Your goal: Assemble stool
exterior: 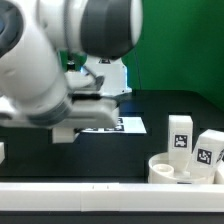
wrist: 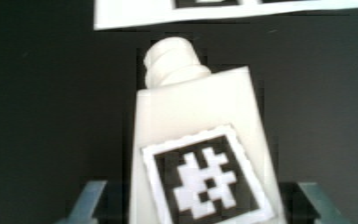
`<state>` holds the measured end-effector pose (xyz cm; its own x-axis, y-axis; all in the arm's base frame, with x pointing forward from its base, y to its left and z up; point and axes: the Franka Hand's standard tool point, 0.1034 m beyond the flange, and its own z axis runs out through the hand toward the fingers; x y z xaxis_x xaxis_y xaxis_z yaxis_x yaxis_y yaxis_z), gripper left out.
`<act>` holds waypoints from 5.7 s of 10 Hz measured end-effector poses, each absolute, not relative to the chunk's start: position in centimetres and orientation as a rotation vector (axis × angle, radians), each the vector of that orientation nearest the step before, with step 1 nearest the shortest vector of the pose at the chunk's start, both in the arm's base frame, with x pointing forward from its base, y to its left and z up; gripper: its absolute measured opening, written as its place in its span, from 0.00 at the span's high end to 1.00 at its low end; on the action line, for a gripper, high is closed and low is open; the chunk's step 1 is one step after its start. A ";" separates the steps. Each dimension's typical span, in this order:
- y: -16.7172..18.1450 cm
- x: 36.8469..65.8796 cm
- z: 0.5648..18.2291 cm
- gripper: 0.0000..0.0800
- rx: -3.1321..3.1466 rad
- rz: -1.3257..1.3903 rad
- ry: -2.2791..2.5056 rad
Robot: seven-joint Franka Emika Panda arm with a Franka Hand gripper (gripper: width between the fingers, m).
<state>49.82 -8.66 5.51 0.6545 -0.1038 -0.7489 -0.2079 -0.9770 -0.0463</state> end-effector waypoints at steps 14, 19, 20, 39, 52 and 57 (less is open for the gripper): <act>-6.1 54.8 8.8 0.60 -2.984 0.498 0.464; -4.1 57.7 9.7 0.60 -3.084 -0.210 0.416; -3.0 57.8 9.9 0.60 -3.088 -0.323 0.386; -0.5 61.4 10.3 0.60 -2.935 -0.608 0.180; 4.9 62.6 9.4 0.60 -2.865 -0.590 0.258; 4.3 62.9 9.1 0.60 -2.865 -0.590 0.270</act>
Offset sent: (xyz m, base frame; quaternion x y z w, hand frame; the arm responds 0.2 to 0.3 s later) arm 0.0000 0.0000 0.0000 0.0000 0.0000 0.0000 1.0000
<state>62.94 4.33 9.11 0.9034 -0.2179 0.3692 -0.1365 -0.9626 -0.2340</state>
